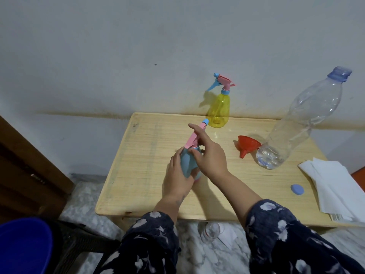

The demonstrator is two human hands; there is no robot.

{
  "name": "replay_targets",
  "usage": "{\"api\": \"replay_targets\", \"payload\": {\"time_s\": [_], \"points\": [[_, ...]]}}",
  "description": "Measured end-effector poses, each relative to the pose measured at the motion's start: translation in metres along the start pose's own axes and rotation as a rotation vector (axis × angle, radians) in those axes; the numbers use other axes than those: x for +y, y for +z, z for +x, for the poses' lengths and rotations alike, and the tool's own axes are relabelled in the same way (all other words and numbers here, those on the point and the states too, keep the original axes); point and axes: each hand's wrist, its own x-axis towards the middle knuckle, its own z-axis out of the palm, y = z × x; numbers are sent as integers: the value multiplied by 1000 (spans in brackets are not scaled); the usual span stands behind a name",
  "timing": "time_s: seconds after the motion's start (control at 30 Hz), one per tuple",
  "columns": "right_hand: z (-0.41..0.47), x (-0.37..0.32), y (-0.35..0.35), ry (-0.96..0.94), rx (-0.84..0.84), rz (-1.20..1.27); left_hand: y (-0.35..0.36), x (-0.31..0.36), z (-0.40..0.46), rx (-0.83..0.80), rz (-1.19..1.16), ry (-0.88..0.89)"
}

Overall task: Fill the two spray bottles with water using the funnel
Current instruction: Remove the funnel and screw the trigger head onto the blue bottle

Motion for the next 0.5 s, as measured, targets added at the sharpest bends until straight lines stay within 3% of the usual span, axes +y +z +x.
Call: {"api": "replay_targets", "payload": {"time_s": [0.17, 0.33, 0.5], "points": [[0, -1, 2, 23, 33, 6, 2, 5, -1, 14, 35, -35], [9, 8, -11, 20, -61, 115, -10, 5, 12, -182, -19, -25], [0, 7, 4, 13, 80, 48, 4, 8, 8, -79, 59, -32]]}}
